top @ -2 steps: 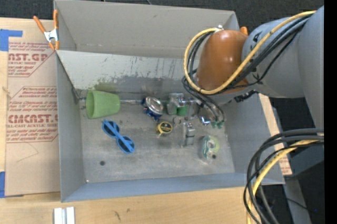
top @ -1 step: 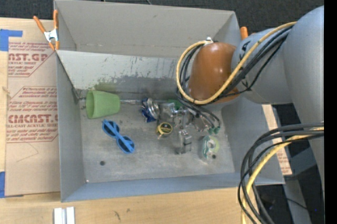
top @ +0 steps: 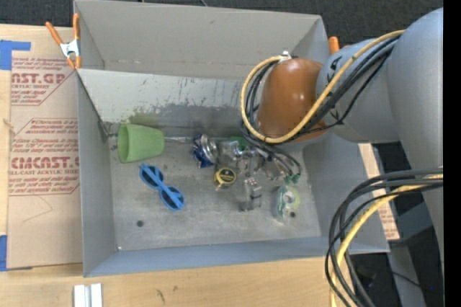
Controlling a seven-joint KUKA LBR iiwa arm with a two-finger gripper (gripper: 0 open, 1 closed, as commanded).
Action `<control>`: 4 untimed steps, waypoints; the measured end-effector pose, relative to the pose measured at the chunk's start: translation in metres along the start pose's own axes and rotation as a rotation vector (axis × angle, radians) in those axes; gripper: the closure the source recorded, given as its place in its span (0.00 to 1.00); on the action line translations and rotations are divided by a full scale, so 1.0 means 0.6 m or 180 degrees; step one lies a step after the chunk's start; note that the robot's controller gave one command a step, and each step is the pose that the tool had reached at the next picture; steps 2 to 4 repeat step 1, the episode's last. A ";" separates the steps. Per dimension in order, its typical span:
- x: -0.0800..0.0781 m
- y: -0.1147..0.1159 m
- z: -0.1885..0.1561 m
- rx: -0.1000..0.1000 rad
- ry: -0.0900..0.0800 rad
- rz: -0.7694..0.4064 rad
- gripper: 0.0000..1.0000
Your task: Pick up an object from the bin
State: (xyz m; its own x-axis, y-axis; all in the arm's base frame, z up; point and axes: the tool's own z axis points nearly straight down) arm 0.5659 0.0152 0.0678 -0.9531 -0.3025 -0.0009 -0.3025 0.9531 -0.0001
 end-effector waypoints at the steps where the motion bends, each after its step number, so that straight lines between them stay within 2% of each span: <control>1: -0.001 -0.001 -0.002 0.0003 -0.0006 0.0000 1.00; 4: -0.001 -0.001 -0.002 0.0003 -0.0006 0.0000 1.00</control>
Offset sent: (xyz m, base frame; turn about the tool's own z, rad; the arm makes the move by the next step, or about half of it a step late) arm 0.0000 0.0000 0.0000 0.0000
